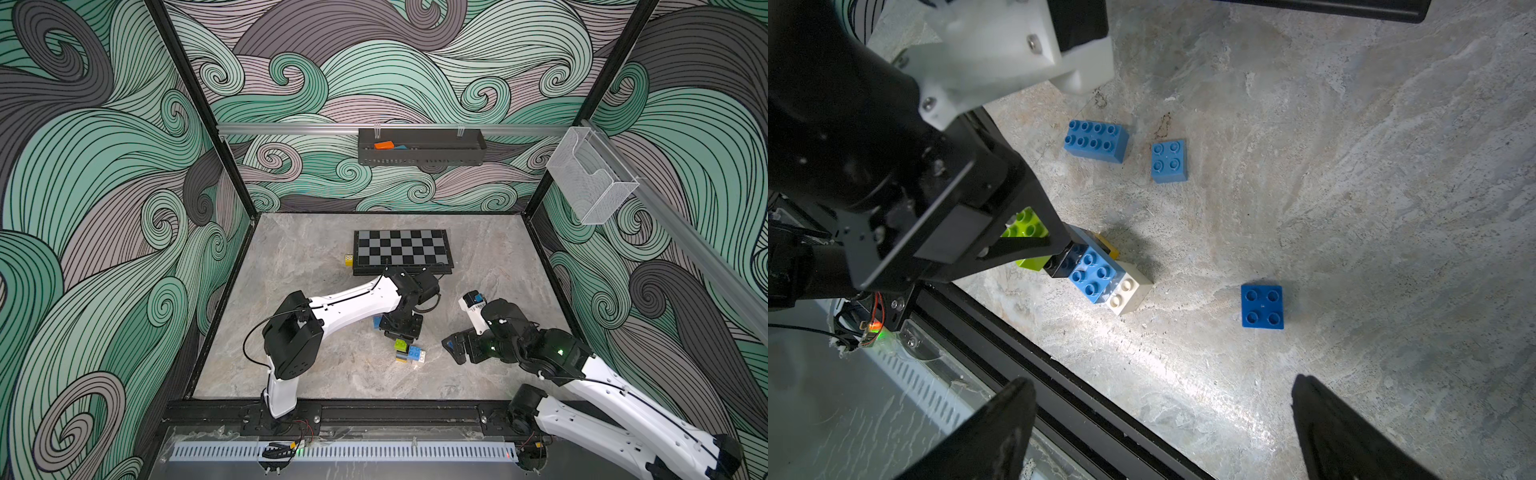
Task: Assemble a giraffe with lego
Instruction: Assemble the lego brick with the lego brick.
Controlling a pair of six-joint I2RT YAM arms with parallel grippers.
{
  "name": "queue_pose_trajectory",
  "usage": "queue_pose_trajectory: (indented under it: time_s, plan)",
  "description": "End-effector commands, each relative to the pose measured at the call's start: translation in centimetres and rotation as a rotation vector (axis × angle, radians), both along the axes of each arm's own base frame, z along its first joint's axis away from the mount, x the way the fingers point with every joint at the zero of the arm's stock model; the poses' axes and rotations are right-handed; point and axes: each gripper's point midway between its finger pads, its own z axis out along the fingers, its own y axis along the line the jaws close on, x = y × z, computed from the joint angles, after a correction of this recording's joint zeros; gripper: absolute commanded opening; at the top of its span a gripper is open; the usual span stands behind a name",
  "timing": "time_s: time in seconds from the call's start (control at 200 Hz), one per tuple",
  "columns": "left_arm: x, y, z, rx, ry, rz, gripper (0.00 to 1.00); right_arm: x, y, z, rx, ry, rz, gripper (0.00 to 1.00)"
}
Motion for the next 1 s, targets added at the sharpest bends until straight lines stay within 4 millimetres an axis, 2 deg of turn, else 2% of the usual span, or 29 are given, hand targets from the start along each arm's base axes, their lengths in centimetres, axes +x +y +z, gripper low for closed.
queue_pose_trajectory:
  time_s: [0.0,0.38,0.615,0.996]
  plan:
    - [0.2,-1.0,0.2,-0.013,-0.003,-0.021,0.0,-0.1,-0.4,-0.2,-0.003,0.005,-0.013,0.99]
    - [0.2,-1.2,-0.2,0.002,0.005,-0.031,0.0,-0.2,-0.5,0.0,0.002,-0.001,-0.016,0.99]
    - [0.6,-1.1,0.4,0.029,-0.024,-0.067,0.0,-0.1,-0.5,0.0,0.003,-0.006,-0.018,0.99]
    - [0.5,0.7,0.4,0.118,-0.066,-0.193,0.0,-0.1,-0.7,0.1,0.007,-0.012,-0.03,0.99]
